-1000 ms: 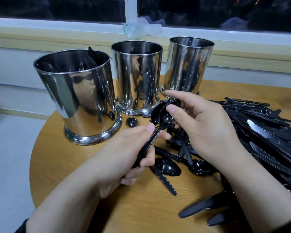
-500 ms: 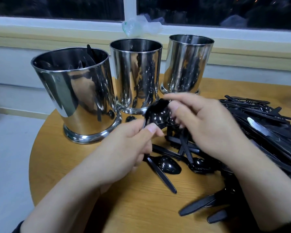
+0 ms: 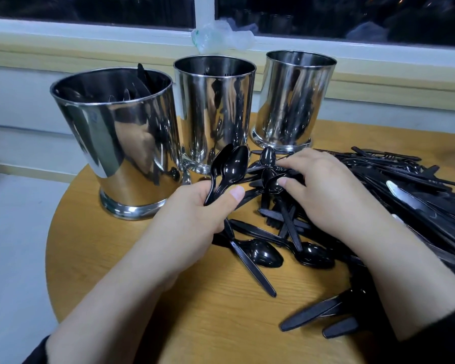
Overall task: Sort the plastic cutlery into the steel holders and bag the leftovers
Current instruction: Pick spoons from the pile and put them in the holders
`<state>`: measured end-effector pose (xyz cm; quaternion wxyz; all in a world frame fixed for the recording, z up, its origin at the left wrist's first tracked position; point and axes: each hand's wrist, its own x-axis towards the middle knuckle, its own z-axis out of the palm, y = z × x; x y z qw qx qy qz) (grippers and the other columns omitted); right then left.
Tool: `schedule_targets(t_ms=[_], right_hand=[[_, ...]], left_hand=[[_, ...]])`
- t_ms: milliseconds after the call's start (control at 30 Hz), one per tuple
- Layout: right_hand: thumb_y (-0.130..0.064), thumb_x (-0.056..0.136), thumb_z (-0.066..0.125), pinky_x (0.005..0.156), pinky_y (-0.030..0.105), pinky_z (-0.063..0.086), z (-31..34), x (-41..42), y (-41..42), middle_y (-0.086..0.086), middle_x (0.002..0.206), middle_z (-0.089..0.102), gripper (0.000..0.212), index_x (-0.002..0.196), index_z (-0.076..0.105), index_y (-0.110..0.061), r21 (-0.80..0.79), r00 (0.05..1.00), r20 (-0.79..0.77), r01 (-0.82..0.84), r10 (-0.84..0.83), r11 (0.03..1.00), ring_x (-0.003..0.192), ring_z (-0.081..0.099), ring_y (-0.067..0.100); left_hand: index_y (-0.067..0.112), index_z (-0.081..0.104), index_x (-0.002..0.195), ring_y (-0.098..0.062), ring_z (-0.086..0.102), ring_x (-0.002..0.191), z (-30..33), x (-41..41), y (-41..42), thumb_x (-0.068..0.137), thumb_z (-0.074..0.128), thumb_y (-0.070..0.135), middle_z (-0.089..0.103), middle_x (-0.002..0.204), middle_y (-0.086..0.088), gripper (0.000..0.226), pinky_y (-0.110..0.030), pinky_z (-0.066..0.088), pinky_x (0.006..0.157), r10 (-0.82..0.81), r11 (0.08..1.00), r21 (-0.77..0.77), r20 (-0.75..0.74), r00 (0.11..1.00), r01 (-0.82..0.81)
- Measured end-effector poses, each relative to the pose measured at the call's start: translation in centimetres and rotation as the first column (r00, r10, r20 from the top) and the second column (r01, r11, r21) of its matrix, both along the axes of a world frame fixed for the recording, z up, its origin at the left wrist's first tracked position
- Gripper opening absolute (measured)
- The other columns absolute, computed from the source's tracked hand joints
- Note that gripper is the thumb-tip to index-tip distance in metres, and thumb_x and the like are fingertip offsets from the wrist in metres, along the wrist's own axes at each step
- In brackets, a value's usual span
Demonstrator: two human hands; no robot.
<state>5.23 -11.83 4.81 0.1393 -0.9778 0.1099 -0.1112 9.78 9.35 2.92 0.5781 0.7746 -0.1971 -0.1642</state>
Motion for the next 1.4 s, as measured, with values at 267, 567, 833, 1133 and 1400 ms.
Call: schedule_targets(t_ms=[267,567,833,1133,1400], right_hand=[[-0.020,0.101,0.058,0.095,0.022,0.033,0.0,0.2,0.1,-0.007,0.118,0.065,0.031,0.130,0.067,-0.026,-0.012,0.999,0.034,0.028,-0.027,1.000,0.119,0.053,0.016],[-0.041,0.100,0.059,0.108,0.046,0.038,0.7,-0.5,0.3,-0.005,0.131,0.056,0.035,0.133,0.063,-0.030,-0.062,0.984,-0.162,0.058,-0.067,0.996,0.128,0.045,0.022],[-0.030,0.097,0.064,0.097,0.041,0.043,0.7,-0.6,0.1,-0.015,0.096,0.054,0.007,0.091,0.065,-0.033,0.022,0.999,0.006,0.044,-0.044,0.999,0.099,0.051,0.012],[-0.014,0.095,0.061,0.057,0.008,0.035,2.3,-1.7,0.7,-0.022,0.075,0.063,0.020,0.092,0.068,-0.033,0.349,0.815,0.574,-0.154,-0.081,0.924,0.066,0.055,-0.001],[-0.019,0.094,0.070,0.069,0.007,0.041,1.6,-1.7,2.5,-0.019,0.082,0.066,0.028,0.109,0.072,-0.042,0.424,0.859,0.503,-0.344,0.098,0.838,0.073,0.058,0.002]], left_hand=[[0.016,0.064,0.086,-0.014,0.027,0.040,-0.2,0.0,-0.3,0.100,0.052,0.049,0.038,0.055,-0.001,0.038,-0.024,0.025,0.041,0.031,0.998,-0.048,-0.049,0.998,-0.034],[0.016,0.065,0.089,-0.013,0.027,0.041,-0.3,0.1,-0.3,0.105,0.048,0.042,0.038,0.055,0.003,0.034,-0.025,0.025,0.044,0.035,0.997,-0.070,-0.041,0.999,-0.038],[0.019,0.067,0.088,-0.015,0.028,0.044,0.0,-0.1,-0.2,0.104,0.049,0.042,0.038,0.061,-0.004,0.033,-0.028,0.026,0.045,0.026,0.997,-0.076,-0.006,1.000,-0.027],[0.017,0.067,0.081,-0.010,0.045,0.045,0.0,0.5,-0.1,0.107,0.046,0.036,0.053,0.052,0.006,0.038,-0.026,0.039,0.046,0.134,0.989,-0.078,0.128,0.983,-0.125],[0.008,0.069,0.092,-0.023,0.068,0.059,0.6,-0.6,-0.6,0.107,0.048,0.029,0.076,0.077,-0.010,0.033,-0.027,0.056,0.055,0.022,0.979,-0.198,-0.103,0.994,-0.042]])
